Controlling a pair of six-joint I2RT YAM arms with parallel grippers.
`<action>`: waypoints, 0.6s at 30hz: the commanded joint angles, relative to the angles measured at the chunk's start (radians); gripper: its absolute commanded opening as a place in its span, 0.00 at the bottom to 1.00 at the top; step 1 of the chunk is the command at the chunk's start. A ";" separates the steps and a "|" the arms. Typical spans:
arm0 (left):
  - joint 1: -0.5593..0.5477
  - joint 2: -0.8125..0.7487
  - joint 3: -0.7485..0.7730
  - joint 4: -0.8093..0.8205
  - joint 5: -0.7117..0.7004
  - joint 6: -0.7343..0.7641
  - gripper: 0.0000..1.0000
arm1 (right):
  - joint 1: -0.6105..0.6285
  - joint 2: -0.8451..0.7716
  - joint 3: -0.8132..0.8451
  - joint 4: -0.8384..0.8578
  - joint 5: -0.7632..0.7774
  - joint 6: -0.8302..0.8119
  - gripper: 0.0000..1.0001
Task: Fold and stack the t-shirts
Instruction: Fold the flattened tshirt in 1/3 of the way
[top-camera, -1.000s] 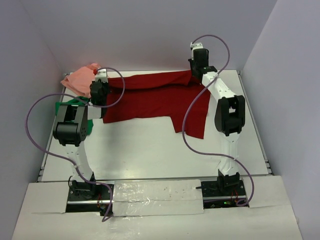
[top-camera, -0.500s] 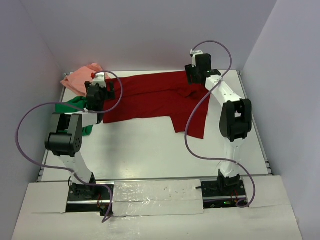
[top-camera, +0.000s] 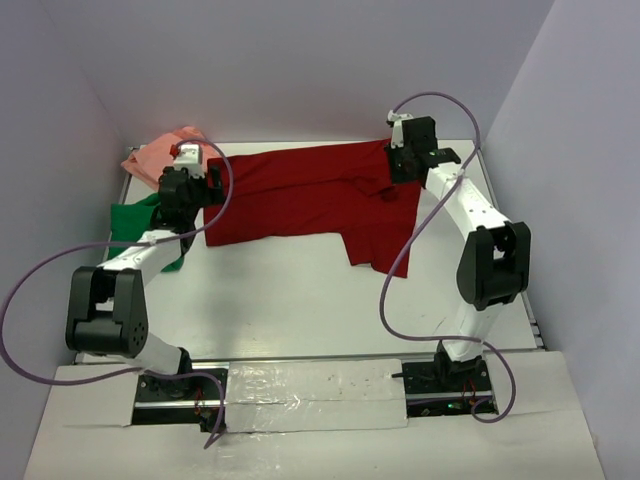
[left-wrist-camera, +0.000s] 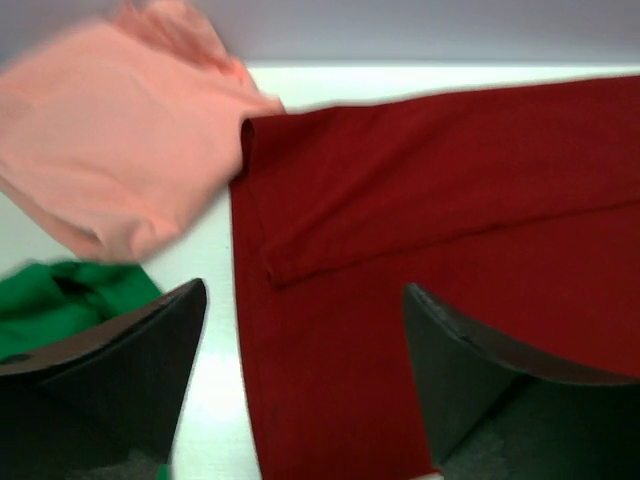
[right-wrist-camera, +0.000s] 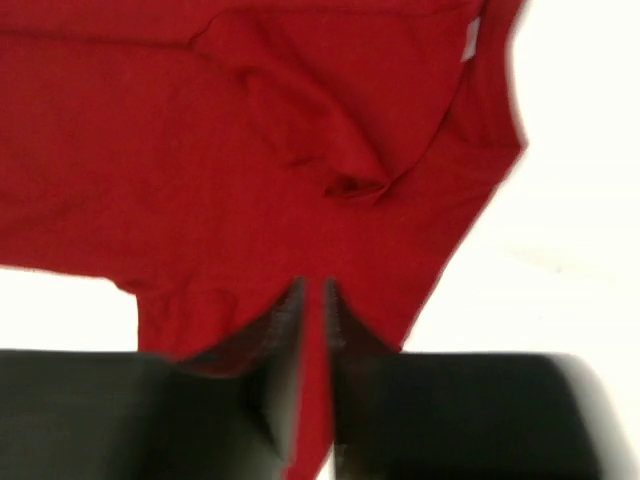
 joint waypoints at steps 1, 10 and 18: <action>0.004 0.045 0.053 -0.154 0.041 -0.043 0.82 | 0.000 0.030 0.005 -0.079 -0.061 0.045 0.10; -0.013 0.203 0.165 -0.246 0.095 -0.084 0.10 | 0.003 0.131 0.032 -0.118 -0.106 0.058 0.00; -0.030 0.293 0.257 -0.347 0.113 -0.081 0.08 | 0.005 0.237 0.107 -0.205 -0.130 0.058 0.00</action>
